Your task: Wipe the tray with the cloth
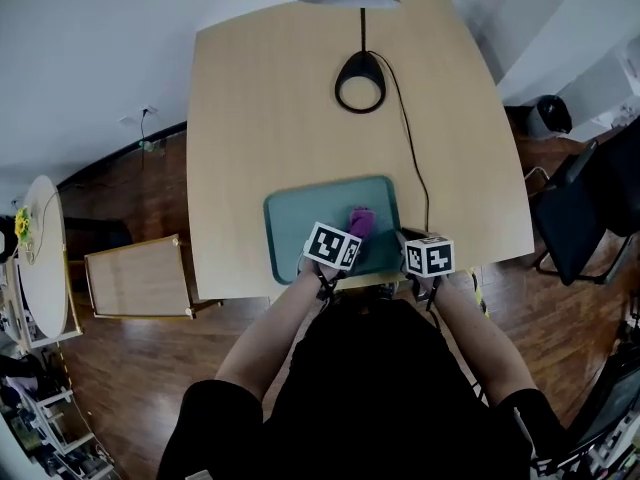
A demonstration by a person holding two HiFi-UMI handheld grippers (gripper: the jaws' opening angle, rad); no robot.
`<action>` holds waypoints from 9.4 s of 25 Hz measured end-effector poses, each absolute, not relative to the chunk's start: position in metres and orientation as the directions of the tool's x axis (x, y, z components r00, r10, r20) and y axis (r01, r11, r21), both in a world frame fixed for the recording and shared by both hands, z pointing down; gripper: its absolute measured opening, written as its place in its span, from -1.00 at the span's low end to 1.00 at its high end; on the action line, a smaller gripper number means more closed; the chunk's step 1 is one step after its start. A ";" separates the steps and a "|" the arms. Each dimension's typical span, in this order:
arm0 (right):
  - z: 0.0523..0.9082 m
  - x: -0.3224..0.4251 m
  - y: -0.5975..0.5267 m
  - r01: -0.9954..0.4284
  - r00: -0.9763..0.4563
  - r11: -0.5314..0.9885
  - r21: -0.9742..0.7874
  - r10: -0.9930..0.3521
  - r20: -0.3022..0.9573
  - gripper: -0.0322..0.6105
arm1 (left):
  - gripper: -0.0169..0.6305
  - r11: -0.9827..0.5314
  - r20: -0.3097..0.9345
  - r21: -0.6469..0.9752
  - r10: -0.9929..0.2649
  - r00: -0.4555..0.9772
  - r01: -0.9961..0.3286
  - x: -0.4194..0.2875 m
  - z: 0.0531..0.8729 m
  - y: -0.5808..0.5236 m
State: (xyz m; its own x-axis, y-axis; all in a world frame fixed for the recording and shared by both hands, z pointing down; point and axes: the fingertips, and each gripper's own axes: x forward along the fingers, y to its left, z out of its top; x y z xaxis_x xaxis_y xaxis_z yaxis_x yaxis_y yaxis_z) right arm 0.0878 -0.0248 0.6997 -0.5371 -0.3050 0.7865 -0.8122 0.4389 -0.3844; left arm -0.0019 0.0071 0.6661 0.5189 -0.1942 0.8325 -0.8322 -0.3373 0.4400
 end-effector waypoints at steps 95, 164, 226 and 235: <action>0.697 0.078 -0.023 -0.813 -0.556 0.398 -0.424 -0.317 0.768 -0.82 | -0.59 -0.783 0.912 0.310 0.083 0.403 -0.539 0.066 0.682 0.081; 0.704 0.084 -0.022 -0.825 -0.511 0.434 -0.362 -0.299 0.806 -0.82 | -0.61 -0.982 0.929 0.128 0.069 0.363 -0.142 0.052 0.685 0.086; 0.702 0.081 -0.021 -0.821 -0.508 0.455 -0.343 -0.310 0.804 -0.82 | -0.61 -0.942 0.968 -0.092 -0.161 0.195 -0.322 -0.059 0.668 -0.043; 0.700 0.083 -0.021 -0.821 -0.511 0.455 -0.346 -0.312 0.801 -0.82 | -0.61 -0.945 0.973 -0.183 -0.213 0.088 -0.273 -0.080 0.688 -0.078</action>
State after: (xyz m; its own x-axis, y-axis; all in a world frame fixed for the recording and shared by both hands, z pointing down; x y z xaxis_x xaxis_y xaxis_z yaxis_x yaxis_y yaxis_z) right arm 0.0827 -0.0211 0.7004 -0.5111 -0.3122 0.8008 -0.8205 0.4547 -0.3464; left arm -0.0801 -0.0778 0.6884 0.0881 -0.2135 0.9730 -0.2729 -0.9446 -0.1825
